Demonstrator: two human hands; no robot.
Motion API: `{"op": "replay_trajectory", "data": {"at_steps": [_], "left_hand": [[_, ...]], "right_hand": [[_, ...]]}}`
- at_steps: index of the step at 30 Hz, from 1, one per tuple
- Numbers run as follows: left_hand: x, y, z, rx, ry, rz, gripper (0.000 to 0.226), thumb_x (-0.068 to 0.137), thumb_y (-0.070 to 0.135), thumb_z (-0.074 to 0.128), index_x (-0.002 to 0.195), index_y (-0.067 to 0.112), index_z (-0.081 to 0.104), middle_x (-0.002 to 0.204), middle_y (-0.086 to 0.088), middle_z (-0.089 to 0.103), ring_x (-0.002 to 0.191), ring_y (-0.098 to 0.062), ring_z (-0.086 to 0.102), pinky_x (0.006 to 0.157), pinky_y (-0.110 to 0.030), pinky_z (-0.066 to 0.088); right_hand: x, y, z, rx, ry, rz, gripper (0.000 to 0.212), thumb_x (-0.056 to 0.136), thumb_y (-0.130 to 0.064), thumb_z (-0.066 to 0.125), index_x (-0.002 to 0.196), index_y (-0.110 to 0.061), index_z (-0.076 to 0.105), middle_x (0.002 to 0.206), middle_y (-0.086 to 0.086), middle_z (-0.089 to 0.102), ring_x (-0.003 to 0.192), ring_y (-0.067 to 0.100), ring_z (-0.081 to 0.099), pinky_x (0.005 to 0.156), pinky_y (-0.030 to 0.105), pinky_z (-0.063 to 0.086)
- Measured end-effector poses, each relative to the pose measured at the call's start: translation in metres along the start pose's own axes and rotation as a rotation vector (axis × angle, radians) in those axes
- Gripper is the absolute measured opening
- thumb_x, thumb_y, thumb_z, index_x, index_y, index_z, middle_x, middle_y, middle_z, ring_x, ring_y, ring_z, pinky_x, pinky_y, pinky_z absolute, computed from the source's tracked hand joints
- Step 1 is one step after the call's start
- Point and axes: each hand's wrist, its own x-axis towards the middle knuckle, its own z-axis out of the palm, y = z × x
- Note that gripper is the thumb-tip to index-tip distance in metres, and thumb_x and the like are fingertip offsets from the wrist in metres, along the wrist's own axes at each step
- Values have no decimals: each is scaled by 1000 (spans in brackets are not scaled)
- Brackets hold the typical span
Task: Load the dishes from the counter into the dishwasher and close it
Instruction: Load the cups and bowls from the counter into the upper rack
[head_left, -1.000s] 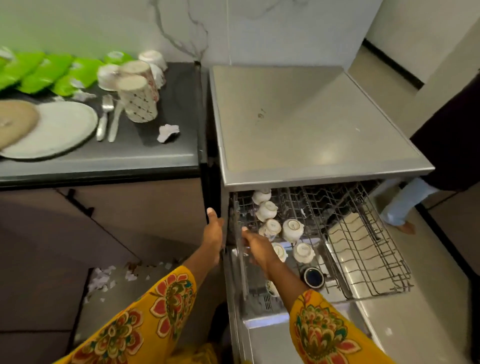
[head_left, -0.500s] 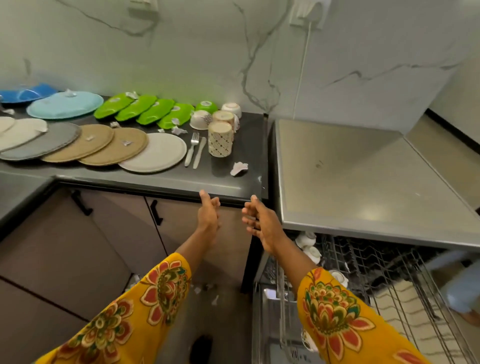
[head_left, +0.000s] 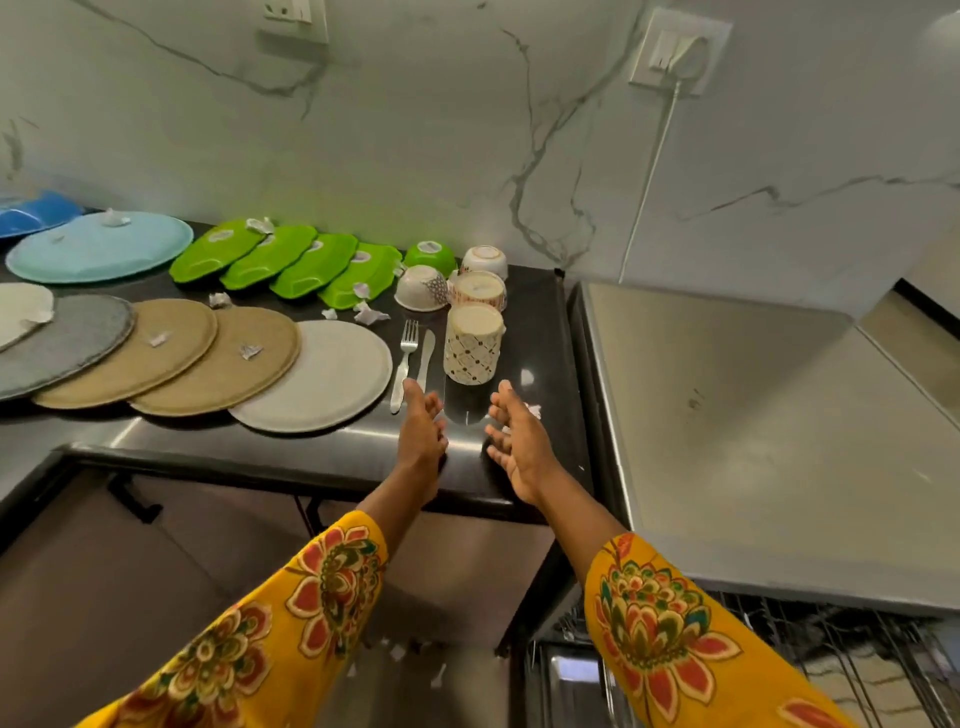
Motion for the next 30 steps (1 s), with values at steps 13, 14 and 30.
{"op": "replay_trajectory", "data": {"at_steps": [13,14,30], "left_hand": [[96,46,24,6,-209,69,58,99,52,10,146,22,27,144,9,37,132,-9,34,96,-16,32],[93,49,28,21,-250,73,51,101,46,9,139,23,34,126,11,47,120,-7,43,81,-9,39],[82,0,14,48,-153,113,49,101,49,19,132,22,45,123,1,59,113,-8,55,90,-25,47]], "right_hand": [[90,-31,18,-35,82,-31,68,95,-51,37,150,-32,2,155,-2,23,143,17,19,115,39,14],[93,-31,19,-51,79,-41,67,95,-52,36,150,-33,4,154,-3,26,141,14,22,114,37,14],[39,-20,24,-175,67,-97,51,95,-47,41,141,-27,32,140,0,46,127,12,43,104,29,36]]}}
